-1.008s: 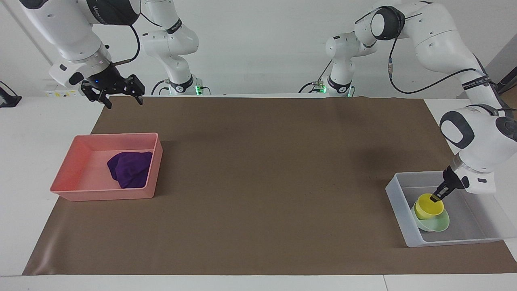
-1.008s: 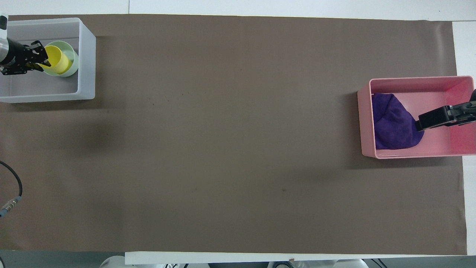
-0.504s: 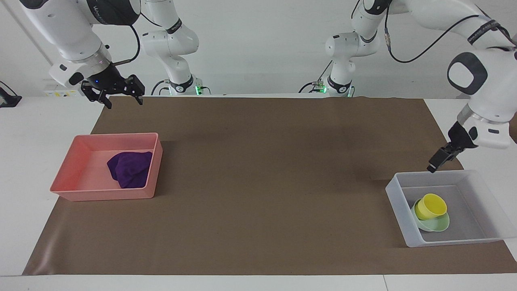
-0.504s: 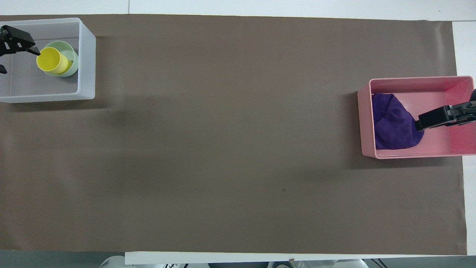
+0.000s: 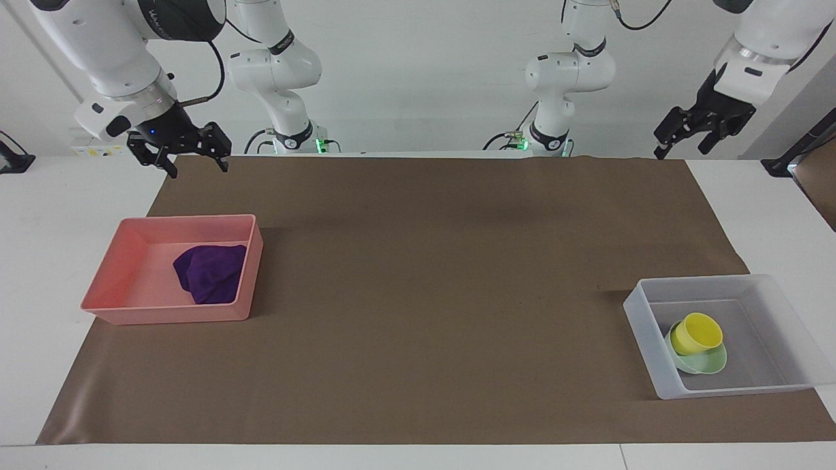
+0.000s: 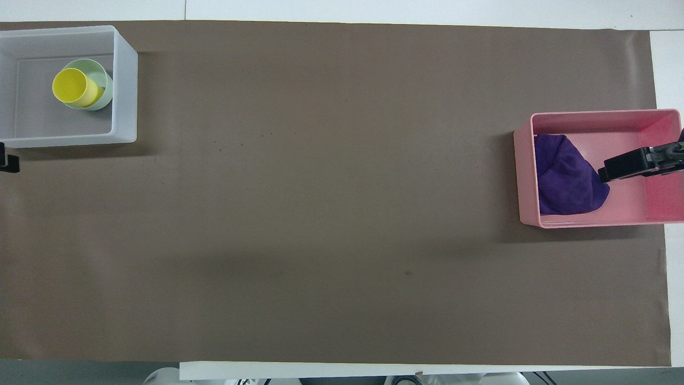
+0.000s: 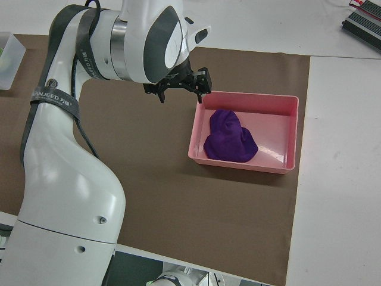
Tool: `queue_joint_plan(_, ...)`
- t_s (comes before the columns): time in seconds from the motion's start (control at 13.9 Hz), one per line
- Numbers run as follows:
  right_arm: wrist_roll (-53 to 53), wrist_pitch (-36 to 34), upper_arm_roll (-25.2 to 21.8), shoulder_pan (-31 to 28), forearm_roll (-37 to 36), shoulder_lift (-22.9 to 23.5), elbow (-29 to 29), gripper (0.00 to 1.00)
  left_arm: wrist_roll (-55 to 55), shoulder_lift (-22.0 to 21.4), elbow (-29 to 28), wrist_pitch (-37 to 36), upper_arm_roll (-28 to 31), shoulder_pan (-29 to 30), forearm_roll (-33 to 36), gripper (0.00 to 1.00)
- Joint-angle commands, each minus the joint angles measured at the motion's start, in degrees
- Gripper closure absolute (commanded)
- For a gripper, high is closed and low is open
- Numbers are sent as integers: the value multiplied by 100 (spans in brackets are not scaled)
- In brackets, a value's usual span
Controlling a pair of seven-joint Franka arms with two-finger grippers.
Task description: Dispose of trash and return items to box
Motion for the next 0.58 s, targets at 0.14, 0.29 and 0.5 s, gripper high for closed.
queue_joint_plan(0.14,21,120,37,-54,-103,-101,-163,0,291,334,98,10,-38,-68,289,0)
queue_joint_plan(0.29,30,137,37,-54,-111,-110,-224,0,291,791,440,27,-74,-77,290,0)
queue_joint_plan(0.5,30,181,37,-63,-120,-154,-286,0,291,863,468,54,-74,-77,255,0)
